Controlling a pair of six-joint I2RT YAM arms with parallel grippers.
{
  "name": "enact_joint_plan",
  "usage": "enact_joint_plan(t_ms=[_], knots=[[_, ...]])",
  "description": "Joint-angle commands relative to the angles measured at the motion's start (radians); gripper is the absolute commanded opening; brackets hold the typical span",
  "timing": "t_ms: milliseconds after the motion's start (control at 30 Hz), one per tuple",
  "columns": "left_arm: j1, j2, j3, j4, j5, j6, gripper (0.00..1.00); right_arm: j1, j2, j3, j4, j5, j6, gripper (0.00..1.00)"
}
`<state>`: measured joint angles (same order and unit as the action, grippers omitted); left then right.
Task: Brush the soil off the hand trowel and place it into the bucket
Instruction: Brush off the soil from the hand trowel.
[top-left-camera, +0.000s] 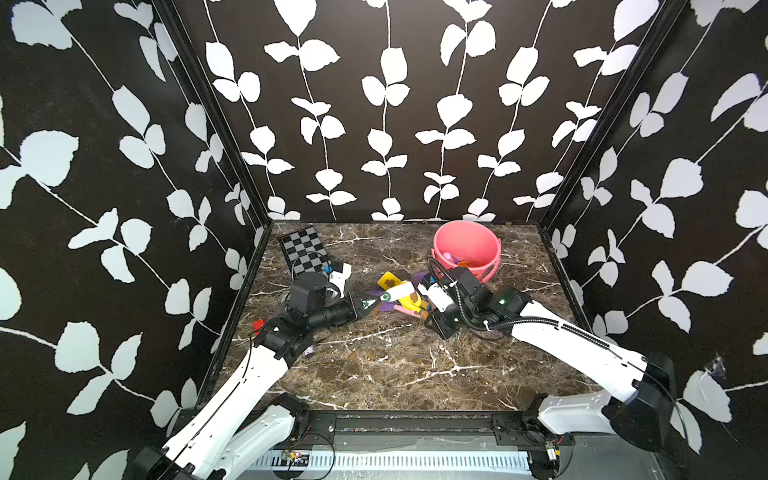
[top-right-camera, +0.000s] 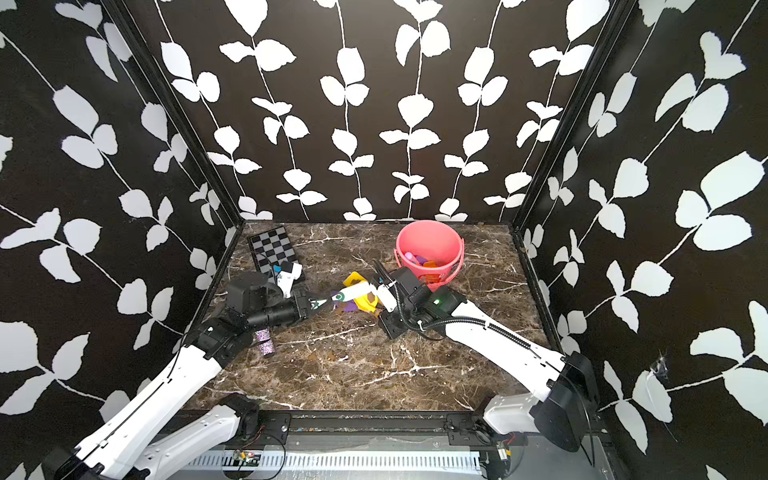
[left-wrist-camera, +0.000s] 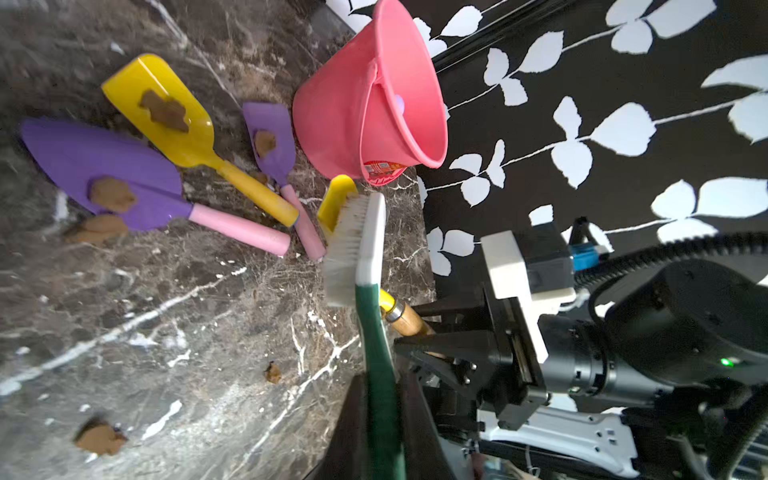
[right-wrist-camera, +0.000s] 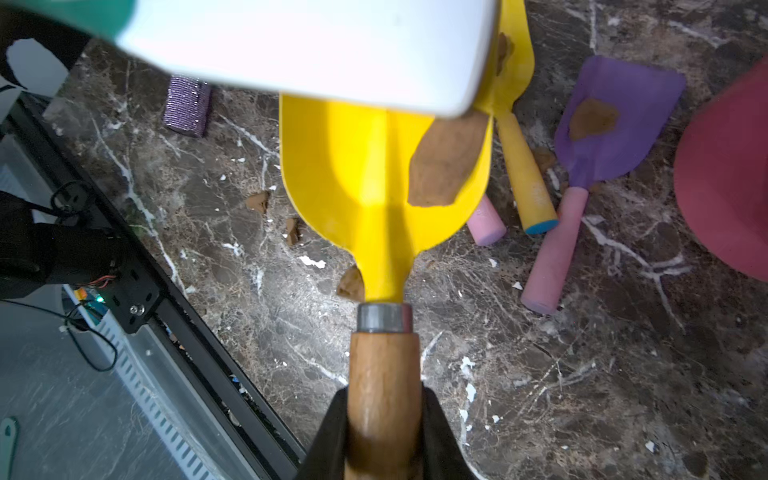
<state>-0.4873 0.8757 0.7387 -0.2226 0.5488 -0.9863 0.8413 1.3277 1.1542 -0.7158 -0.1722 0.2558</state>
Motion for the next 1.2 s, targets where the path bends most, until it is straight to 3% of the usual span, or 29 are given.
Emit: enact_joint_plan(t_ms=[0,400,600,700,833,1000,1167], knots=[[-0.001,-0.009,-0.057,0.204,0.042,-0.224,0.00,0.020,0.009,0.002,0.113,-0.002,-0.012,0.00],[-0.001,-0.061,-0.007,0.021,-0.055,-0.119,0.00,0.030,0.055,-0.002,0.136,0.009,-0.023,0.00],[0.000,-0.127,0.042,-0.145,-0.212,-0.016,0.00,0.029,0.048,-0.004,0.103,0.030,-0.034,0.00],[0.000,-0.126,0.024,-0.068,-0.175,-0.055,0.00,0.030,0.042,-0.006,0.093,0.048,-0.039,0.00],[-0.001,-0.084,-0.076,0.207,-0.031,-0.248,0.00,0.030,0.032,-0.008,0.119,0.034,-0.029,0.00],[0.000,-0.087,-0.039,0.155,-0.033,-0.199,0.00,0.030,0.041,-0.007,0.123,0.028,-0.027,0.00],[-0.002,-0.057,-0.099,0.255,0.011,-0.291,0.00,0.030,0.046,0.000,0.136,0.010,-0.023,0.00]])
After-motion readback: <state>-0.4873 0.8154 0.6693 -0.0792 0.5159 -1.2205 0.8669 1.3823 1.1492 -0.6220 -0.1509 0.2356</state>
